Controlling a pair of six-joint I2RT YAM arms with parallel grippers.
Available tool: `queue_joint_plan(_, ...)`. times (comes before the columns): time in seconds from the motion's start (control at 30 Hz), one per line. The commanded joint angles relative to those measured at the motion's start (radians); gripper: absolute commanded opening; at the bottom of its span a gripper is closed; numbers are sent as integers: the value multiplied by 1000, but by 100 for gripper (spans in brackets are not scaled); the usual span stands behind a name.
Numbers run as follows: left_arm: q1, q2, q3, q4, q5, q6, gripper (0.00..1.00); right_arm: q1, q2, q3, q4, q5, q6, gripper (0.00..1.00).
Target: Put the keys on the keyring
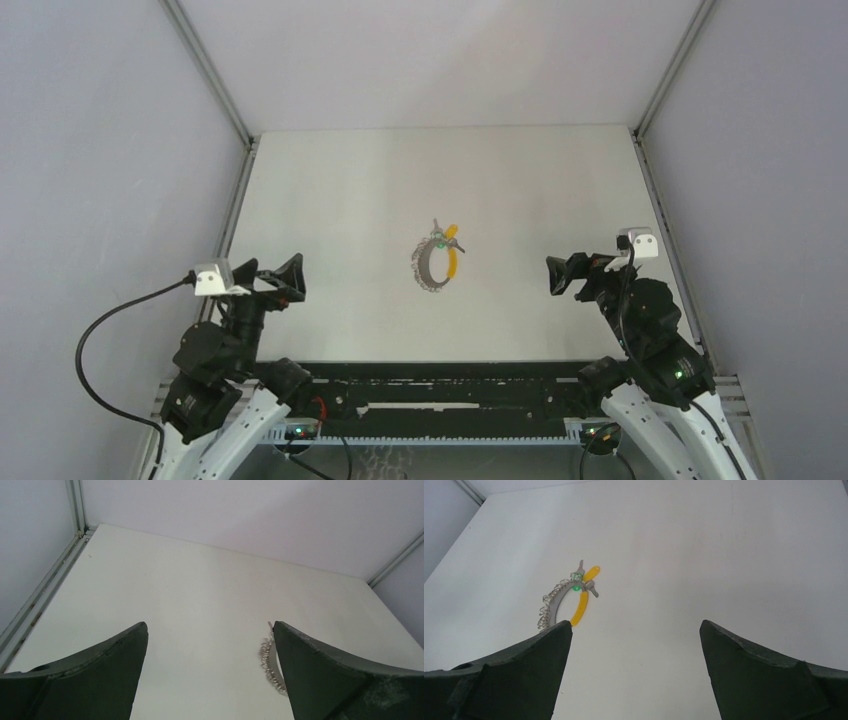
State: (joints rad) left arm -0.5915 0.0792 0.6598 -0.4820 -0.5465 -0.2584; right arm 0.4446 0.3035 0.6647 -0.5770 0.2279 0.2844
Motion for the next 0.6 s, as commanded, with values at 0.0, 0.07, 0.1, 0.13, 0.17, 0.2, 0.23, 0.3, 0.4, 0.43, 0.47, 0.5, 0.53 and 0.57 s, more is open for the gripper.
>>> queue_joint_plan(0.0,4,48,13,5,1,43,100,-5,-2,13,15,18,11,100)
queue_joint_plan(0.07,5,62,15,-1,2,34,100,-5,-6,13,12,23,11,100)
queue_joint_plan(0.1,7,64,17,-1,9,33,100,-5,-7,12,12,24,10,100)
queue_joint_plan(0.13,10,62,16,-1,12,33,100,-5,-7,13,15,25,9,100)
queue_joint_plan(0.17,13,59,16,0,14,33,100,-5,-6,13,18,25,5,100)
queue_joint_plan(0.2,16,55,15,0,16,33,100,-6,-6,12,20,25,4,100)
queue_joint_plan(0.23,19,50,13,2,20,34,100,-5,-6,12,20,26,3,100)
queue_joint_plan(0.3,25,47,11,10,32,32,100,-6,-6,13,22,23,1,100)
queue_joint_plan(0.4,38,48,13,10,53,32,100,-6,-6,12,23,21,0,100)
queue_joint_plan(0.43,41,47,12,12,58,32,100,-6,-6,12,23,21,-1,100)
queue_joint_plan(0.47,45,47,11,13,63,32,100,-5,-6,13,23,21,-1,100)
queue_joint_plan(0.5,46,49,11,13,66,33,100,-6,-7,13,22,19,-1,100)
queue_joint_plan(0.53,48,51,10,12,68,34,100,-5,-9,12,21,19,0,100)
queue_joint_plan(0.57,48,52,10,9,69,34,100,-5,-10,12,20,19,-1,100)
